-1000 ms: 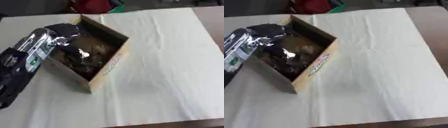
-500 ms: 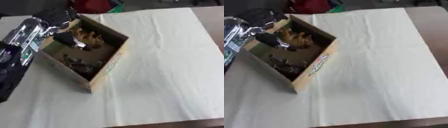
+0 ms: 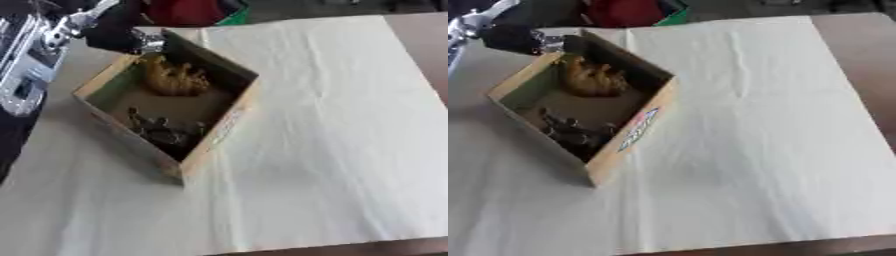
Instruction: Pick up objects on the table and place them in the box.
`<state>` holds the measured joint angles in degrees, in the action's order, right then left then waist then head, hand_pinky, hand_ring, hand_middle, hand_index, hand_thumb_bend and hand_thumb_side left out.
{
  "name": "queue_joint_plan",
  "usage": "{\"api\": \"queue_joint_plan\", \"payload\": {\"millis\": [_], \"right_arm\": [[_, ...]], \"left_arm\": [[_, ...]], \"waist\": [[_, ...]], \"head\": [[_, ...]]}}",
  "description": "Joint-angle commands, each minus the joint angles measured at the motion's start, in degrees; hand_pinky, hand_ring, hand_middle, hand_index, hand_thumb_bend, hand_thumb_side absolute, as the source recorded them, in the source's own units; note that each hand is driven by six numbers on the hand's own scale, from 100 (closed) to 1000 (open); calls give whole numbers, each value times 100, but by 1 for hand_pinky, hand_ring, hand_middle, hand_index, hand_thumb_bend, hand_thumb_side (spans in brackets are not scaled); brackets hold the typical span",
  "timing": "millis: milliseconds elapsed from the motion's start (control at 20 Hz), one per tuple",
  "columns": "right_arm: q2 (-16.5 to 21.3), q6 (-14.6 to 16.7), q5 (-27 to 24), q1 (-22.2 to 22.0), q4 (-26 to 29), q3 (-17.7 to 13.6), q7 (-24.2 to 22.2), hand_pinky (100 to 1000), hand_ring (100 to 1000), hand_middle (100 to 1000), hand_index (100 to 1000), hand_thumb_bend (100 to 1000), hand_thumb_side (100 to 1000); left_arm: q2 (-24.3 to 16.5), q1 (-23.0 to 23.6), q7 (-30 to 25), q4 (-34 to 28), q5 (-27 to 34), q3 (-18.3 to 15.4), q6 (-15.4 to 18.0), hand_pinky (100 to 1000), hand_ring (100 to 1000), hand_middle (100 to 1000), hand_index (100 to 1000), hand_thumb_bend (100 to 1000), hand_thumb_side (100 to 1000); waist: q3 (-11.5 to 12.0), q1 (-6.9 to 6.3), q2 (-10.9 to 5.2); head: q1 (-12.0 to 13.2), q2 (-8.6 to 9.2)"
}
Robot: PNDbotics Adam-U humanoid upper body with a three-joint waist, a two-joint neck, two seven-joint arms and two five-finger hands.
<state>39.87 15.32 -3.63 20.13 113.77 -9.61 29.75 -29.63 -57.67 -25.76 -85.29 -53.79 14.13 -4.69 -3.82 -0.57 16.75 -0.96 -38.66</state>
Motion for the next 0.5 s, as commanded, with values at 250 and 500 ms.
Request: {"api": "queue_joint_plan", "payload": {"millis": [250, 500], "right_arm": [[196, 260, -164, 71, 82, -74, 132, 723, 975, 727, 823, 100, 987], [206, 623, -159, 99, 82, -15, -97, 741, 997, 801, 903, 100, 1000]], "left_arm": [[-308, 298, 475, -914, 525, -876, -506, 637, 736, 752, 856, 100, 853], [-326, 897, 848, -1520, 899, -1482, -723, 607, 721, 746, 857, 133, 857]], "waist": [[344, 67, -331], [536, 62, -334]], "head": [[-76, -357], [-171, -362]]}}
